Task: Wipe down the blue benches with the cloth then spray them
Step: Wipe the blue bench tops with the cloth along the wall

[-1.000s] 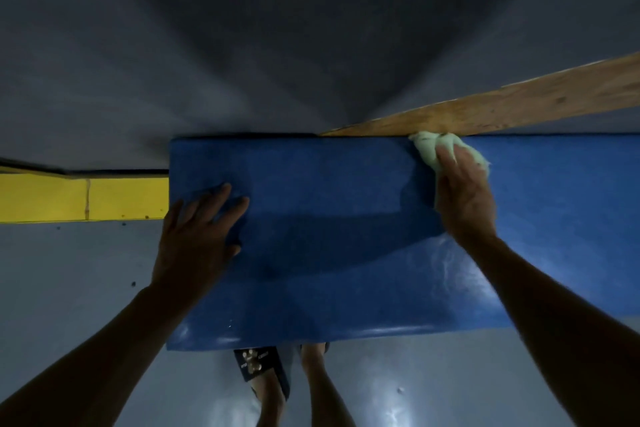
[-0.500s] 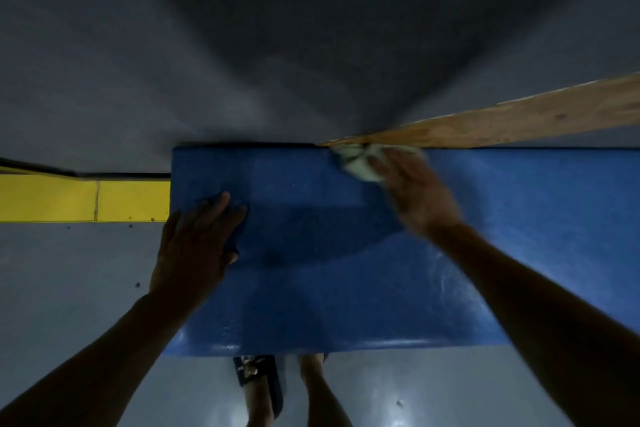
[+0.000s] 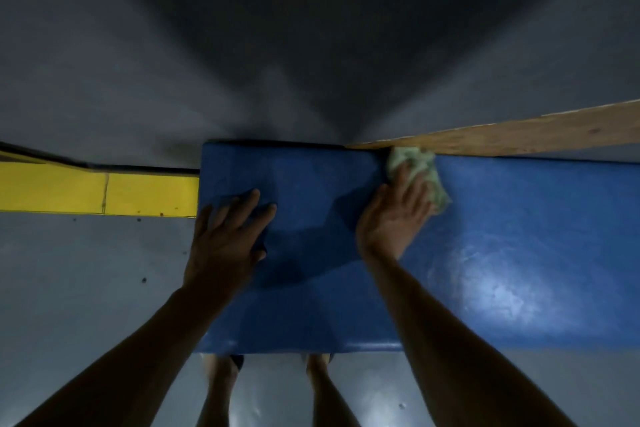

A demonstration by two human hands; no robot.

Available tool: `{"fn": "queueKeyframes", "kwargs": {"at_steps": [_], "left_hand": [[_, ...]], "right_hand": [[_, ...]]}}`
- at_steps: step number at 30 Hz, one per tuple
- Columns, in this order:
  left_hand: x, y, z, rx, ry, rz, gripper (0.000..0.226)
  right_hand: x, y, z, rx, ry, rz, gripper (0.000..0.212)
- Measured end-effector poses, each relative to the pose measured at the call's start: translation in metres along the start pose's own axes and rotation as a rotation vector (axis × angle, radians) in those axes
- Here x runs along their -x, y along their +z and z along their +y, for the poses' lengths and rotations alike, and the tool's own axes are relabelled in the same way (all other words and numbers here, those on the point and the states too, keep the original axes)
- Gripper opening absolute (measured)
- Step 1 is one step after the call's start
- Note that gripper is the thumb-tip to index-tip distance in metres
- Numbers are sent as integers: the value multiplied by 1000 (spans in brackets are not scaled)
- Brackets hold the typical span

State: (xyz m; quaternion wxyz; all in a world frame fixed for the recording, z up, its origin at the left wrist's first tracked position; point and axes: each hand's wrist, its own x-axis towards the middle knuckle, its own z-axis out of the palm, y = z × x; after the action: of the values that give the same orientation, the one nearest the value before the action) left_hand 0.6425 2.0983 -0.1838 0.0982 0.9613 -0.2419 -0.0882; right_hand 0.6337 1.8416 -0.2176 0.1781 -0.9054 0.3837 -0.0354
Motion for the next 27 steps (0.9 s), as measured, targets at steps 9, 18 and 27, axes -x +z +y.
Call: {"fn": "queueKeyframes", "kwargs": {"at_steps": [9,18,27], "left_hand": [[18,-16,-31,63,33,-36,83],[36,-24,-81,83,103,-157,70],[31,-17,-86,95,149,-238,81]], "right_hand": [[-81,-61,49,295,-606,-370,46],[55,33,-108,-270,-106,19,49],[-30,-35,-25,149,-738,-380,50]]}}
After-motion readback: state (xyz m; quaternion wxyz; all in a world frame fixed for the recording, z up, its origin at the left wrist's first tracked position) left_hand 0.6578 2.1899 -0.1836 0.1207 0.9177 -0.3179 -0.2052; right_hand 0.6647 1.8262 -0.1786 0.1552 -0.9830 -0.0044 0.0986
